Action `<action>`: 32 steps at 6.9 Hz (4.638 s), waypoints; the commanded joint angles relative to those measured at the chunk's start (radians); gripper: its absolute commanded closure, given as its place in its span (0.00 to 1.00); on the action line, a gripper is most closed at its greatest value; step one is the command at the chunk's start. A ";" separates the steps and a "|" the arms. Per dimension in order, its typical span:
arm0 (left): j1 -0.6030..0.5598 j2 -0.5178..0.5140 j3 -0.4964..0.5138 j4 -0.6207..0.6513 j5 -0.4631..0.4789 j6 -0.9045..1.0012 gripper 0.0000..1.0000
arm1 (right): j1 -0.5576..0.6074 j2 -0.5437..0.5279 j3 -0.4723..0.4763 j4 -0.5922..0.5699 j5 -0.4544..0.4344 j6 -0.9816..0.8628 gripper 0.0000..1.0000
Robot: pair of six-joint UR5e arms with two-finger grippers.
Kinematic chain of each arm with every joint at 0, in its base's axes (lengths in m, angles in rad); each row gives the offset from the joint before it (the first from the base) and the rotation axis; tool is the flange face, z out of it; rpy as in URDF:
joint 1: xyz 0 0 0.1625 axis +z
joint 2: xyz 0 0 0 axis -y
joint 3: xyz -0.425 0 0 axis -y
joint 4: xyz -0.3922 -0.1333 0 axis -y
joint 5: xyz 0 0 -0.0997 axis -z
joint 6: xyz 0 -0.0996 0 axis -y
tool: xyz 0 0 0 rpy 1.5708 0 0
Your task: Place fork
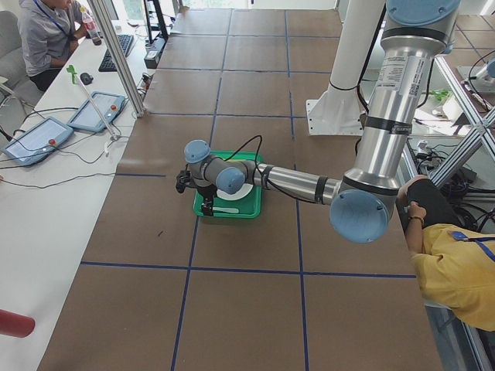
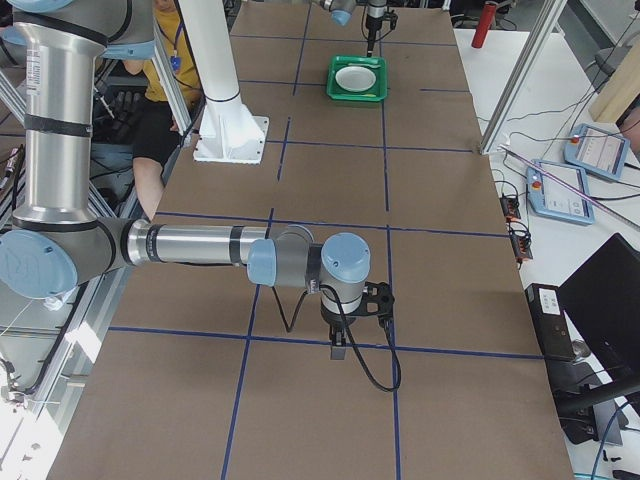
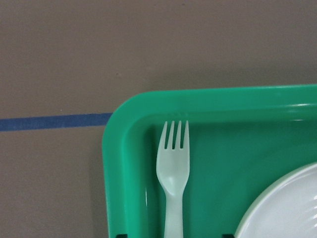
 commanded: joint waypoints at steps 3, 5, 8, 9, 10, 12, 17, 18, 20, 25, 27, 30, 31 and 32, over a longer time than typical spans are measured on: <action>-0.371 0.012 0.066 0.178 0.004 0.538 0.10 | 0.000 0.000 0.000 0.000 0.000 -0.001 0.00; -0.451 0.010 0.066 0.287 0.007 0.669 0.10 | 0.000 0.000 0.000 0.000 0.000 0.000 0.00; -0.511 -0.001 0.061 0.395 0.007 0.728 0.11 | 0.000 0.000 0.000 0.000 0.000 -0.001 0.00; -0.508 -0.001 0.046 0.410 0.010 0.729 0.09 | 0.000 0.000 0.000 0.000 0.000 -0.001 0.00; -0.506 0.004 0.035 0.407 0.010 0.729 0.00 | 0.000 0.000 0.000 0.000 0.000 0.000 0.00; -0.508 0.045 -0.017 0.409 0.004 0.726 0.00 | 0.000 0.000 0.000 0.000 0.000 -0.001 0.00; -0.508 0.104 -0.086 0.383 0.000 0.720 0.00 | 0.000 0.000 0.000 0.000 0.000 0.000 0.00; -0.508 0.105 -0.092 0.384 0.000 0.726 0.00 | 0.000 0.000 0.000 0.000 0.000 0.000 0.00; -0.508 0.113 -0.095 0.389 -0.002 0.728 0.00 | 0.000 0.000 0.000 0.000 0.000 -0.001 0.00; -0.510 0.114 -0.097 0.406 -0.002 0.728 0.00 | 0.000 0.000 0.000 0.000 0.000 -0.001 0.00; -0.508 0.113 -0.101 0.435 -0.002 0.729 0.00 | 0.000 0.000 0.000 0.000 0.000 0.000 0.00; -0.508 0.110 -0.095 0.433 -0.002 0.729 0.00 | 0.000 0.000 0.000 0.000 0.000 0.000 0.00; -0.508 0.108 -0.100 0.432 -0.002 0.729 0.00 | 0.000 0.000 0.000 0.000 0.000 -0.001 0.00; -0.506 0.098 -0.101 0.435 0.000 0.729 0.00 | 0.000 0.000 0.000 0.000 0.000 0.000 0.00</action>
